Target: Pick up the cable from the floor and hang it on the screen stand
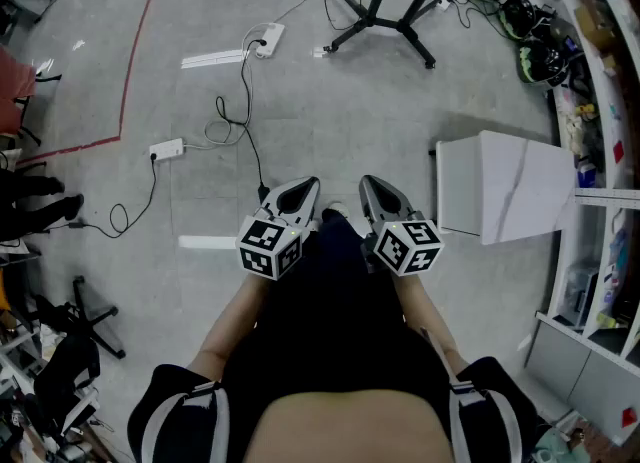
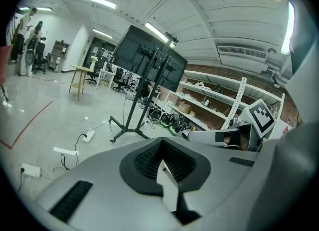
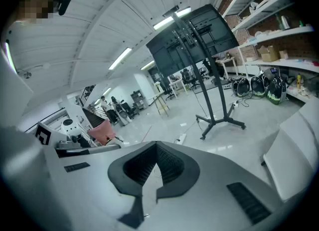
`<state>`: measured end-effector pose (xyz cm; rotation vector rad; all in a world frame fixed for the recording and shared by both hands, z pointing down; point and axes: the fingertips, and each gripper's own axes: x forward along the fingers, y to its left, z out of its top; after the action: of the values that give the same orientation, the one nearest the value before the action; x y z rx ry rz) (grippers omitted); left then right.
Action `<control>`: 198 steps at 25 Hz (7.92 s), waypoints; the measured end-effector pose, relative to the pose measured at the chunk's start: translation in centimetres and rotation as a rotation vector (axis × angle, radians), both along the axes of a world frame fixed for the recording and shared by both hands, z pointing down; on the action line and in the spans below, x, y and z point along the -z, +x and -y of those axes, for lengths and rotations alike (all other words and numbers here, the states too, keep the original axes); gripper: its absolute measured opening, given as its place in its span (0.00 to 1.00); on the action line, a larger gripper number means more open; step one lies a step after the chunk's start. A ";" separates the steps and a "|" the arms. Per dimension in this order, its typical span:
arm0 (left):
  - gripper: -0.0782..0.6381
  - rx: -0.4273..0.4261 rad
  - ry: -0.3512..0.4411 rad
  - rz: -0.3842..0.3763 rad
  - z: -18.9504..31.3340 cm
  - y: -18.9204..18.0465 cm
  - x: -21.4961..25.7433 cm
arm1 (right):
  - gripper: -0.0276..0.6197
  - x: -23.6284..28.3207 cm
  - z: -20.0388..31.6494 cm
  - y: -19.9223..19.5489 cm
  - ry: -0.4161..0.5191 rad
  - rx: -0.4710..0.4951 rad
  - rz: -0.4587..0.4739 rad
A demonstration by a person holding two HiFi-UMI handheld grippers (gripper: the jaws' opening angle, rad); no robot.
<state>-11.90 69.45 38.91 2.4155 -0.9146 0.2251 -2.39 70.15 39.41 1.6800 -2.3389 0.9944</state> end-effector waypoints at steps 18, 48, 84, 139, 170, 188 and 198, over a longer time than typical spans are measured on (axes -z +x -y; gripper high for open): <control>0.11 -0.024 0.029 0.101 8.3 -2.0 -1.5 | 0.08 -1.3 8.3 -1.2 0.019 0.001 -0.011; 0.11 -0.002 -0.006 0.033 33.4 3.4 -0.9 | 0.08 -0.6 33.6 2.4 0.044 0.018 0.015; 0.11 -0.010 -0.070 0.049 40.7 7.5 -1.6 | 0.08 -2.3 39.6 5.1 -0.015 0.036 0.017; 0.11 -0.151 -0.106 0.061 80.3 6.9 -3.6 | 0.08 -3.0 81.1 5.5 -0.061 0.056 -0.099; 0.11 -0.081 -0.176 0.139 91.1 11.2 -19.8 | 0.08 -21.6 92.2 9.9 -0.174 -0.022 -0.106; 0.11 -0.087 -0.200 0.105 95.1 14.5 -37.8 | 0.08 -39.8 97.6 10.9 -0.200 0.023 -0.127; 0.11 -0.100 -0.220 0.122 97.2 14.4 -48.0 | 0.08 -49.7 100.1 12.4 -0.238 0.049 -0.156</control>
<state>2.48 -27.75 86.92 2.2644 -0.7779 0.4886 10.02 -30.00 89.14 1.5433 -2.0632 1.0450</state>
